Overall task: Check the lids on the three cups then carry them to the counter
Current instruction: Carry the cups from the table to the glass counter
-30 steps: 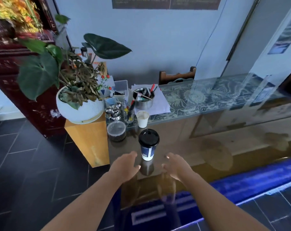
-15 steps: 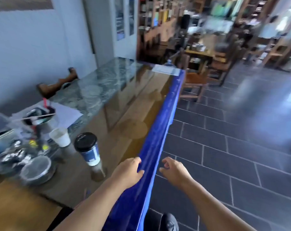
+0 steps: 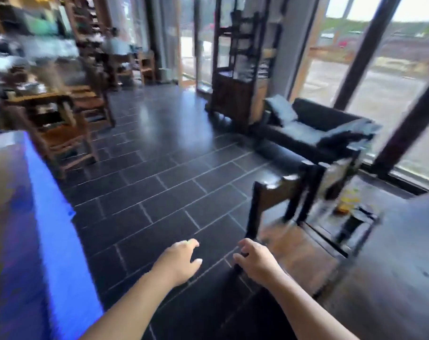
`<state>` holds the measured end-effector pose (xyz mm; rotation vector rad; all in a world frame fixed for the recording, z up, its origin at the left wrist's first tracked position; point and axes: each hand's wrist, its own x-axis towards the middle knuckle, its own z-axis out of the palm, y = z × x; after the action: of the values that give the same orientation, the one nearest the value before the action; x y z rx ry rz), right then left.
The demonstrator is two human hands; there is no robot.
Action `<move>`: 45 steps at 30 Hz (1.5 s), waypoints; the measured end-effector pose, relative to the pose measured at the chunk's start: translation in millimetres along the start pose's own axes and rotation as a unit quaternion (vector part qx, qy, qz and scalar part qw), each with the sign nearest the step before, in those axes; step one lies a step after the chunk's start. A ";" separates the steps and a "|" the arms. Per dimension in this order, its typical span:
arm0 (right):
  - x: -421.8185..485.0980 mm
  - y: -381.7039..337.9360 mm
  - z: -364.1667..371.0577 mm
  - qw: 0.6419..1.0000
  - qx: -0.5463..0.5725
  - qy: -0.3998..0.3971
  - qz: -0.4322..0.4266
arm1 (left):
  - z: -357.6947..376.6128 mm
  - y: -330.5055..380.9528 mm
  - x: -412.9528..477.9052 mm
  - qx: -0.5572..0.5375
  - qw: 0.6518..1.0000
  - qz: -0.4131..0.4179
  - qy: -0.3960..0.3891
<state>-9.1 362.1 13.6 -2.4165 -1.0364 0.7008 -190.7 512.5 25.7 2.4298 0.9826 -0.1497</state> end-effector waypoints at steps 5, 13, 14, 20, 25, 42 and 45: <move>-87.4 137.9 -58.9 0.992 0.041 0.064 0.098 | 75.8 147.4 4.5 0.038 0.990 0.117 -0.067; -256.6 324.3 -117.6 0.947 0.137 0.149 0.250 | 201.3 352.4 -49.7 0.066 0.946 0.284 -0.144; -276.7 340.3 -120.2 0.939 0.151 0.159 0.266 | 214.6 372.4 -58.7 0.076 0.938 0.301 -0.151; -374.3 414.3 -124.2 0.889 0.199 0.222 0.347 | 278.9 464.2 -95.9 0.106 0.899 0.381 -0.189; -405.6 451.4 -124.4 0.867 0.211 0.240 0.382 | 315.9 505.4 -95.8 0.112 0.881 0.406 -0.216; -306.1 636.6 -121.0 0.813 0.311 0.355 0.342 | 495.2 588.0 49.6 -0.045 0.868 0.393 -0.300; -292.9 655.5 -119.0 0.823 0.326 0.342 0.315 | 515.6 601.9 66.0 -0.091 0.849 0.404 -0.327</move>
<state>242.2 -295.5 -170.8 -2.0528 0.2921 0.2354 308.7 -68.5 -187.3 2.1501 -0.3302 -0.5060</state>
